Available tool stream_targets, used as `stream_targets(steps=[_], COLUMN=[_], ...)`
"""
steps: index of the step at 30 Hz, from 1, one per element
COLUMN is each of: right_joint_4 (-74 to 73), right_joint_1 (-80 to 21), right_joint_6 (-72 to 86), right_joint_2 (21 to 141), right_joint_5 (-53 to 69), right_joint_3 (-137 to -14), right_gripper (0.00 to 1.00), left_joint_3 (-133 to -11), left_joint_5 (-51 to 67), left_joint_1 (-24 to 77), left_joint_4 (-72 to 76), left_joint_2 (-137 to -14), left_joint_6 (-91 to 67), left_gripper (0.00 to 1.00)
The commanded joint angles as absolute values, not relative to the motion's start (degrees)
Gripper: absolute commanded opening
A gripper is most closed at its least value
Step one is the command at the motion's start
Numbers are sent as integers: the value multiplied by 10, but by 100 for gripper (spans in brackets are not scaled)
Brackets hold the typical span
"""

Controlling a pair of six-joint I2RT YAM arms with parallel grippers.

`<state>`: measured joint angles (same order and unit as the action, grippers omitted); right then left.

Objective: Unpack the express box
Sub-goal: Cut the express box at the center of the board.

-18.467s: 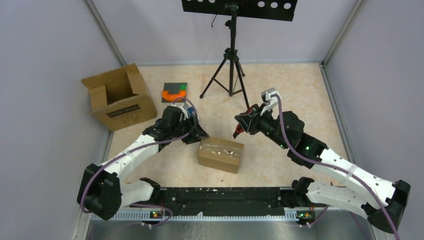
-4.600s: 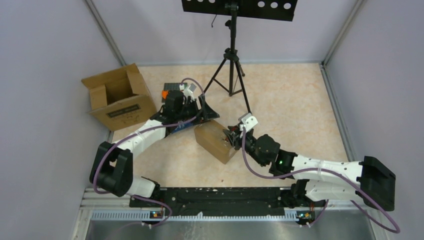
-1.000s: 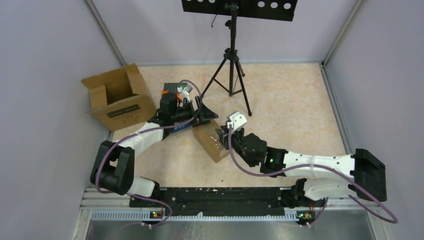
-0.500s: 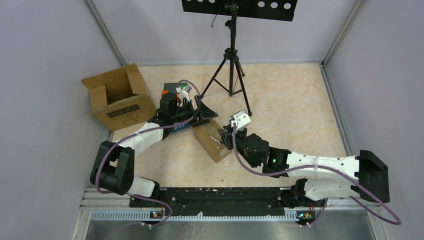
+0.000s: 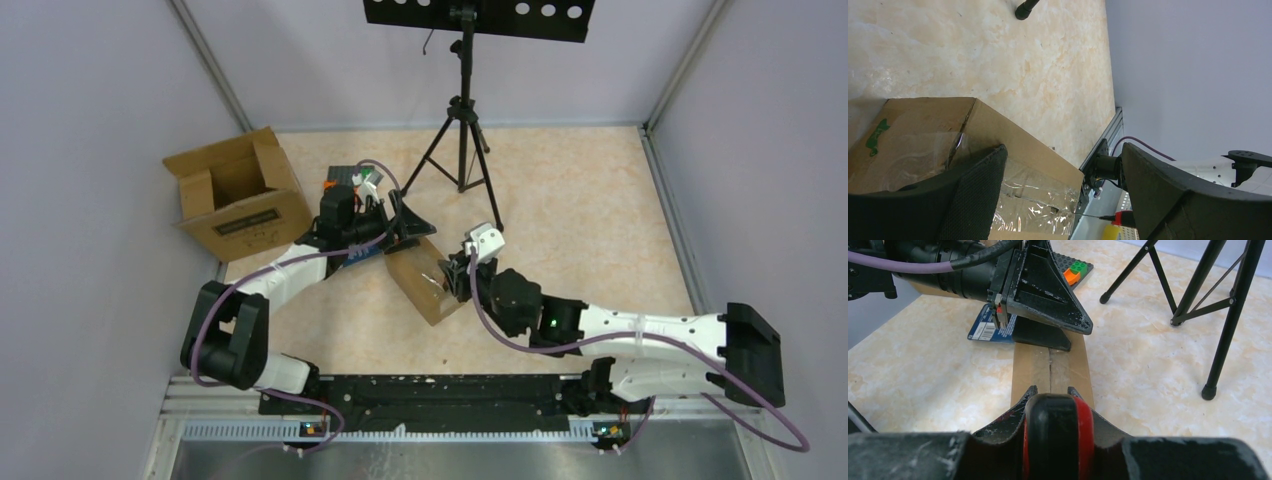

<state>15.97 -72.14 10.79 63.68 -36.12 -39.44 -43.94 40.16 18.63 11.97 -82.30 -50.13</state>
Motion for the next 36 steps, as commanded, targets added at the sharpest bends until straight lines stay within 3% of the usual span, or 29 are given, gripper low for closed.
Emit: stream_targets(steps=[1,16,22,29,33,36], right_joint_4=[117,88,63,98,186,255], right_joint_1=[-740,-741,-735,-635,-589,-561], right_joint_6=[130,142,90,61,34,25], right_joint_2=[607,579,572,547,570,595], right_joint_5=[-351,-359,-426,-378,-341,-297], right_joint_3=[-397,-388,-415,-400,-377,-365], right_gripper=[0,0,0,0,0,0], left_joint_3=[-406,-422,-535,-623,-599,-535], left_joint_5=[262,297,322,193,84,84], left_joint_1=[171,172,195,198,192,176], left_joint_4=[-15,-9,-74,-240,-328,-307], left_joint_2=[-875,-875,-835,-741,-687,-642], left_joint_6=[-446,-428,-381,-310,-324,-340], left_gripper=[91,92,93,94,93,95])
